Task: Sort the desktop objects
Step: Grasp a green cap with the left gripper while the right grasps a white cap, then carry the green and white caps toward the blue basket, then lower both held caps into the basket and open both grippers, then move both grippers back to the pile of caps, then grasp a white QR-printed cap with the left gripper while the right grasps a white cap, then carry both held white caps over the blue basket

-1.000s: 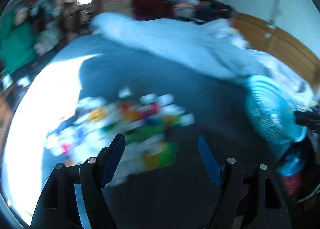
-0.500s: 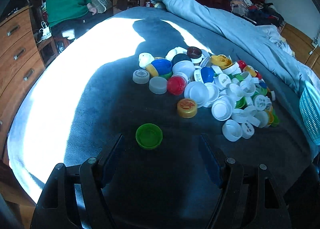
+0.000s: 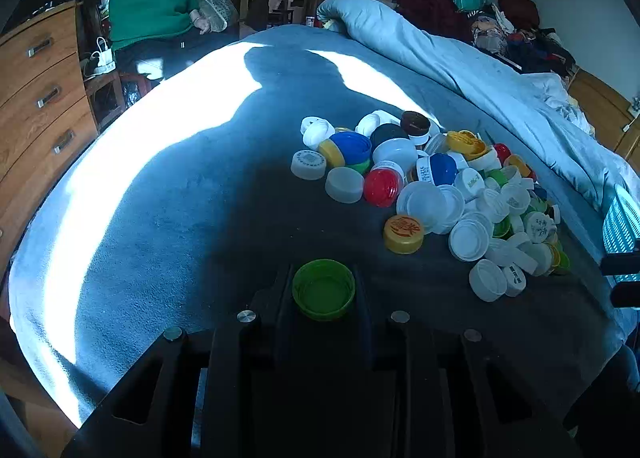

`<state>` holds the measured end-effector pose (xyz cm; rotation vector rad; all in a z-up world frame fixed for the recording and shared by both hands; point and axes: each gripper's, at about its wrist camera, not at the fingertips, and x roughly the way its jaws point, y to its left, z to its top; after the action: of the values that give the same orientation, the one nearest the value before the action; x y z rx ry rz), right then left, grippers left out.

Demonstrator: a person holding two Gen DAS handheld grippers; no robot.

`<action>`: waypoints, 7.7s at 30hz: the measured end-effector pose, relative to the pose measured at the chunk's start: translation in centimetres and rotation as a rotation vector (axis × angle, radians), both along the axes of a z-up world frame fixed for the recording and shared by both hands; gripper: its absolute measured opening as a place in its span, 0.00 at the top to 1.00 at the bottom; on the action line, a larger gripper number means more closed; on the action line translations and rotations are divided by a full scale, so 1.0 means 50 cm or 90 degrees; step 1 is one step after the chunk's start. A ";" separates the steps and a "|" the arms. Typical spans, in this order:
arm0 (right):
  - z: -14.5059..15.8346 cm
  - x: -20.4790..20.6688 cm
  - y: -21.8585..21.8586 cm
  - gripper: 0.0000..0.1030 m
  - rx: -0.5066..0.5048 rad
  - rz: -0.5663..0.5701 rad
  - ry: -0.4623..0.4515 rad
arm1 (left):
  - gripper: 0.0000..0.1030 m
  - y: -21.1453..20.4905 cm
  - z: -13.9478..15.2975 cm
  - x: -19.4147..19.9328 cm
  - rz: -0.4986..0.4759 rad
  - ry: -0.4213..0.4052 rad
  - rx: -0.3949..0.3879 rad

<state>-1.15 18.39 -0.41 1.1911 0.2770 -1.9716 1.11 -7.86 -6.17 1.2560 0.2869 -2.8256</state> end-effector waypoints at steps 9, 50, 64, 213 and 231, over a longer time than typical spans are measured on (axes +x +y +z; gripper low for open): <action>-0.084 -0.061 -0.166 0.55 0.037 0.049 0.001 | 0.76 -0.019 0.038 0.008 -0.007 0.034 0.043; 0.287 0.026 0.230 0.67 -0.027 -0.175 0.220 | 0.76 0.308 0.320 0.005 -0.130 0.117 -0.016; 0.343 0.041 0.550 0.67 -0.020 -0.337 0.244 | 0.76 0.658 0.399 -0.053 -0.296 0.121 -0.030; 0.073 -0.262 0.058 0.69 0.010 -0.148 0.143 | 0.76 -0.039 0.063 -0.124 0.028 0.029 -0.032; 0.234 -0.048 0.116 0.69 -0.069 -0.168 0.192 | 0.76 0.227 0.292 -0.036 -0.067 0.097 -0.031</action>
<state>-3.55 24.19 11.30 0.8962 0.1688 -2.3677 -0.69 3.51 8.42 1.0803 0.1589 -3.0029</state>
